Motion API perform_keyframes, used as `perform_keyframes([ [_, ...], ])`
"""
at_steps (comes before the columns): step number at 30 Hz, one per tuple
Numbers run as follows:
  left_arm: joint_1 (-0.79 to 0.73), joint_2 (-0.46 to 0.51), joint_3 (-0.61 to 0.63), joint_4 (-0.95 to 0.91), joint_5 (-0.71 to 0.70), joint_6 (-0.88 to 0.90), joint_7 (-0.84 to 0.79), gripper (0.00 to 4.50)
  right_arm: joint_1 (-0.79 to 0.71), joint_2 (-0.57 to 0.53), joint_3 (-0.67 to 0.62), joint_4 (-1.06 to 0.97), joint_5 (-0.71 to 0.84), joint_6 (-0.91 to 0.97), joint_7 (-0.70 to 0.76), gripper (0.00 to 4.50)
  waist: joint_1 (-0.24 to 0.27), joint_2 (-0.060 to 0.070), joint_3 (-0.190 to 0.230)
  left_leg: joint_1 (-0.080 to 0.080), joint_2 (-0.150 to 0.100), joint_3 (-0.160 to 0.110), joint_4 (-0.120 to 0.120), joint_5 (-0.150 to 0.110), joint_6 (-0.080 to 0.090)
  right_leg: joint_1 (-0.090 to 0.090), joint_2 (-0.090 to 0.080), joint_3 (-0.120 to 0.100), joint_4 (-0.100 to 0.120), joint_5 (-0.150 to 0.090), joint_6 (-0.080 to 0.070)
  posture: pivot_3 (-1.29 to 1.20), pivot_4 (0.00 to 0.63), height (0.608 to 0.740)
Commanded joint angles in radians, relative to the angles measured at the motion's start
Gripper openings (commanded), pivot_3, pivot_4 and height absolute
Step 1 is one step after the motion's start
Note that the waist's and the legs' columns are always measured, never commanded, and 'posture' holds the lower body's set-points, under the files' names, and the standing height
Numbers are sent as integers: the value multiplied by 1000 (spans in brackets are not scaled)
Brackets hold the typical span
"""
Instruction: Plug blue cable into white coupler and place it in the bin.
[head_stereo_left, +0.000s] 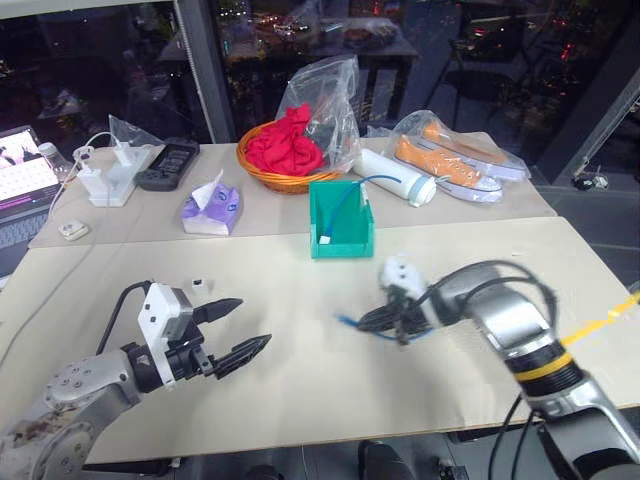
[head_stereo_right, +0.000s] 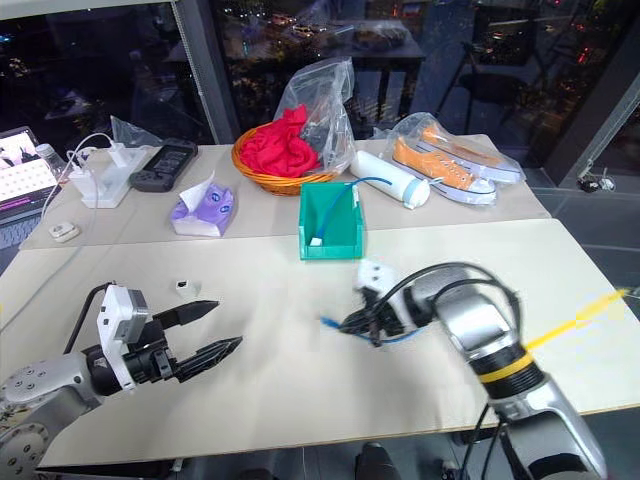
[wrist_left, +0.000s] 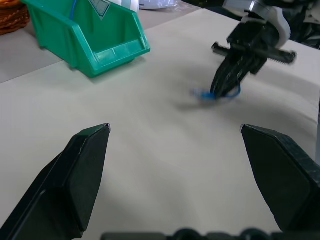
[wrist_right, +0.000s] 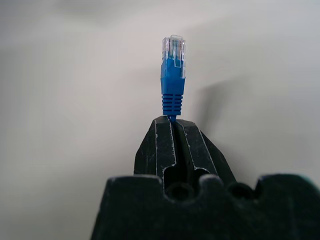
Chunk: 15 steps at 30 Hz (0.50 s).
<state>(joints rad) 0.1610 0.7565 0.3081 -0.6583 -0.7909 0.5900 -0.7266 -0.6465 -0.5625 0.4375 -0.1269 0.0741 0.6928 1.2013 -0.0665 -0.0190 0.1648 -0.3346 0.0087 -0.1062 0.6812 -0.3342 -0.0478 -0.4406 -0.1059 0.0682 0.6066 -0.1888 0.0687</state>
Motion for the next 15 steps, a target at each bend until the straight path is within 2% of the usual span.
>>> perform_keyframes([
  [1,-3,28,7,-9,-1,-5,-39,4500,-22,41,91,-41,-68,-56,-55,76,3,0,0,0,0,0,0,0,0,0,0,0,0,0,0,0,150,723],
  [4,-13,62,-19,15,27,-12,-82,4500,-31,71,149,-32,-98,-77,-70,76,3,0,0,0,0,0,0,1,-2,0,0,0,0,0,0,0,150,723],
  [8,-45,86,-66,67,76,-38,-138,4500,-25,93,147,-3,-109,-75,-105,76,-1,0,0,1,0,0,0,1,-2,0,0,0,1,0,0,0,150,723],
  [12,-126,73,-161,169,155,-86,-191,4500,1,90,120,-14,-96,-49,-127,1200,-2,0,0,2,0,0,0,1,-2,0,0,0,3,0,-1,0,150,723],
  [15,-214,32,-243,269,210,-130,-225,4500,28,95,10,-106,-5,76,-144,2158,2,0,0,2,0,0,0,1,-3,1,0,0,3,0,-1,0,150,723],
])
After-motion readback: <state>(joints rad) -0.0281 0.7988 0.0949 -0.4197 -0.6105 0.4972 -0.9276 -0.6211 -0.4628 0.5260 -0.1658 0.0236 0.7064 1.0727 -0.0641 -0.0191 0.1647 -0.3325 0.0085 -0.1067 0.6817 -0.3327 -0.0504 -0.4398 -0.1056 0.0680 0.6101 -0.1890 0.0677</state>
